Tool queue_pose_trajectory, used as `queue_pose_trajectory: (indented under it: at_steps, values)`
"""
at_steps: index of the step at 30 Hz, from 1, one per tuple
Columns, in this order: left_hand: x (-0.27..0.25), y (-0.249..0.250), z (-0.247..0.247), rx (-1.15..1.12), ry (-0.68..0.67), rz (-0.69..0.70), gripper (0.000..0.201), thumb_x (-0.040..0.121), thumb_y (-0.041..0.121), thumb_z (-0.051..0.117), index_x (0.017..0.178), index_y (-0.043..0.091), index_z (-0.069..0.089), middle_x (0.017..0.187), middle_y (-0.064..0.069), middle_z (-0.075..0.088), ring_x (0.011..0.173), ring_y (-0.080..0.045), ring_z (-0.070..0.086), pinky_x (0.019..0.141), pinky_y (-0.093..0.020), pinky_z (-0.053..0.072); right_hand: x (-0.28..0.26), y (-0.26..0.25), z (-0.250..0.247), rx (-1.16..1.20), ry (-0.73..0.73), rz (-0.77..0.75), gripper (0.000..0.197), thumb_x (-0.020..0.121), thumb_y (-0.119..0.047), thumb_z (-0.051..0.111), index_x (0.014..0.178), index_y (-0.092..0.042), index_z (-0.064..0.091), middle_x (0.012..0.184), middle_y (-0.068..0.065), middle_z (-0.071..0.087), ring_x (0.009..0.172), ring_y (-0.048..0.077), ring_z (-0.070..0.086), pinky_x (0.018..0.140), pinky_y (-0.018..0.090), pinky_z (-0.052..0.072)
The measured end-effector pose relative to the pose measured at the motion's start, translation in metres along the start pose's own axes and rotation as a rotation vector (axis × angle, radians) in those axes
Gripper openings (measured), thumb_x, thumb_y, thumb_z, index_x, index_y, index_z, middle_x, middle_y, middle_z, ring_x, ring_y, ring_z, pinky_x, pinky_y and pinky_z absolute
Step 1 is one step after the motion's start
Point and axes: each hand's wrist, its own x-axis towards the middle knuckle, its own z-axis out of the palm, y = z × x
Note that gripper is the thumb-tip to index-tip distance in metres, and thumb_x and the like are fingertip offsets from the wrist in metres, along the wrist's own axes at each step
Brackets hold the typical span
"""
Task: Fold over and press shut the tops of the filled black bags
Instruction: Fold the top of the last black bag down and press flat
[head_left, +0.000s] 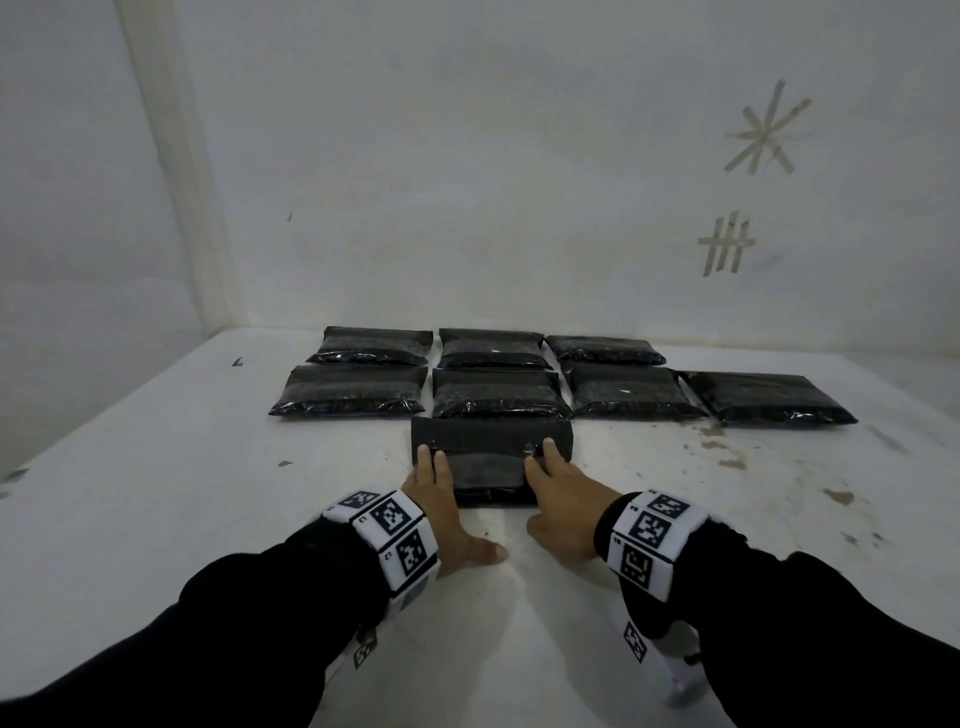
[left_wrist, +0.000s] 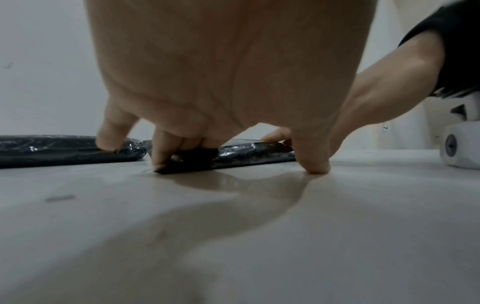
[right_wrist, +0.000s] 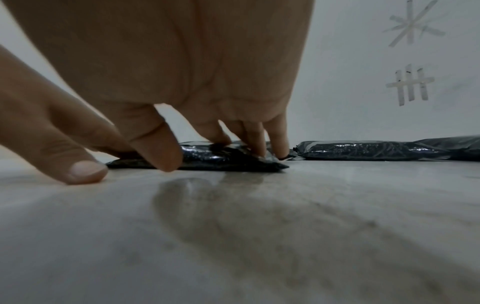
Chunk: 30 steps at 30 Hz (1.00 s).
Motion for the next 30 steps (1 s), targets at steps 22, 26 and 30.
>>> queue_pose_trajectory:
  at_steps: [22,26,30]
  values:
    - [-0.006,-0.005,-0.01,0.082,-0.069,-0.019,0.115,0.077,0.076,0.045,0.149,0.008,-0.014,0.157,-0.011,-0.018,0.147,-0.026,0.001,0.116,-0.05,0.004,0.002,0.019,-0.005,0.021,-0.134,0.046,0.077,0.097,-0.04,0.037,0.15,-0.02,-0.015,0.156,-0.001,-0.024,0.146,0.024,0.011,0.117,0.046,0.008]
    - [-0.009,-0.013,-0.027,0.007,-0.124,0.018,0.111,0.081,0.068,0.05,0.149,0.012,-0.017,0.159,-0.008,-0.007,0.145,-0.023,0.016,0.115,-0.039,0.015,-0.001,0.024,-0.008,0.113,-0.05,0.029,0.079,0.095,-0.03,0.043,0.15,-0.016,-0.013,0.157,0.002,-0.021,0.147,0.019,-0.002,0.119,0.041,0.014]
    - [-0.012,-0.022,-0.03,0.012,-0.146,0.015,0.111,0.082,0.065,0.053,0.149,0.013,-0.018,0.159,-0.005,0.008,0.145,-0.023,0.017,0.116,-0.039,0.013,-0.002,0.029,-0.006,0.025,-0.08,0.083,0.08,0.096,-0.042,0.039,0.15,-0.014,-0.013,0.159,0.001,-0.015,0.147,0.018,-0.009,0.117,0.046,0.006]
